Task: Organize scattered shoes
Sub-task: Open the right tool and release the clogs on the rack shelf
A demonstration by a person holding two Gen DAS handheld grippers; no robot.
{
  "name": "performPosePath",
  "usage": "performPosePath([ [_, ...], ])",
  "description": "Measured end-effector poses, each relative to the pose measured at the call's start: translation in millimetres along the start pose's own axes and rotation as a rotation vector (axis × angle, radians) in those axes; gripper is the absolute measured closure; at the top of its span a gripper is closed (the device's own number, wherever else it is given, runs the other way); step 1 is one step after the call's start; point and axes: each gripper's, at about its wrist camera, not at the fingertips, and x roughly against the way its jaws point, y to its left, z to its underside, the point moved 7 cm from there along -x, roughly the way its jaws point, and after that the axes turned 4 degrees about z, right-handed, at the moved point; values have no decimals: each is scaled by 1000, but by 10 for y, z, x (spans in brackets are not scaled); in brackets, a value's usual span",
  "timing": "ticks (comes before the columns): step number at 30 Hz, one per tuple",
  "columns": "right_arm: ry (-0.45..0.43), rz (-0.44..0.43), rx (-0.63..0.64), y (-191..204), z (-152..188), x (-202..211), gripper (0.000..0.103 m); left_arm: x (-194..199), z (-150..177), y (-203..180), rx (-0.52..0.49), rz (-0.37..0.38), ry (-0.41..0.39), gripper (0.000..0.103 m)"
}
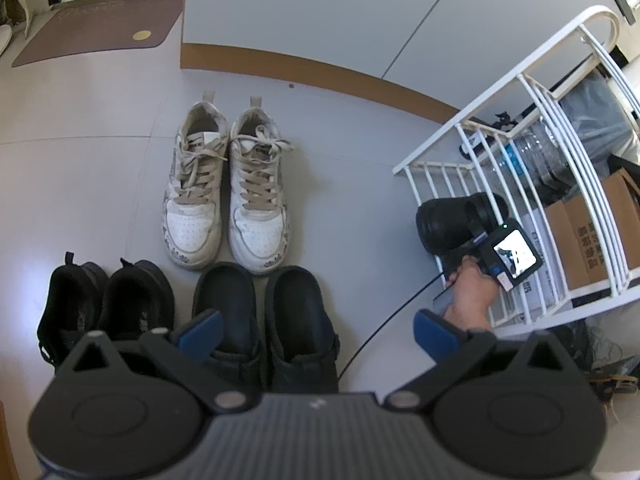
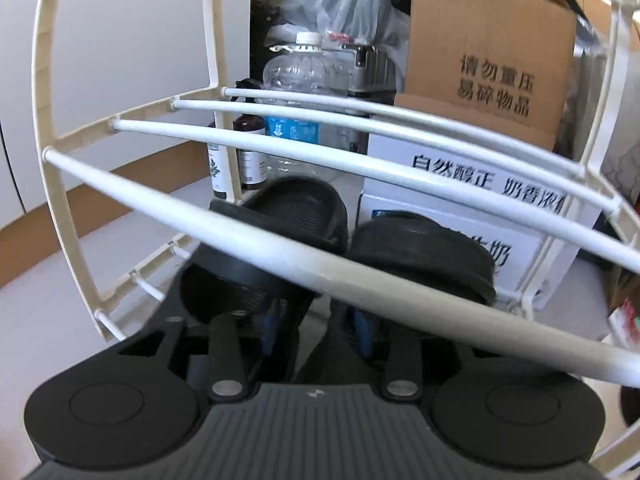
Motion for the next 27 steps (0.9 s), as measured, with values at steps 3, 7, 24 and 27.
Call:
performPosePath([
  [3, 20, -1, -20, -34, 11, -9, 41, -23, 2, 14, 1, 0, 0, 0],
  [7, 41, -34, -3, 15, 27, 68, 27, -21, 5, 11, 2, 1, 1, 0],
  [24, 28, -164, 91, 161, 151, 699, 14, 106, 5, 10, -11, 9, -18, 0],
  [27, 50, -174, 105, 107, 193, 775, 14, 145, -14, 16, -21, 3, -30, 0],
])
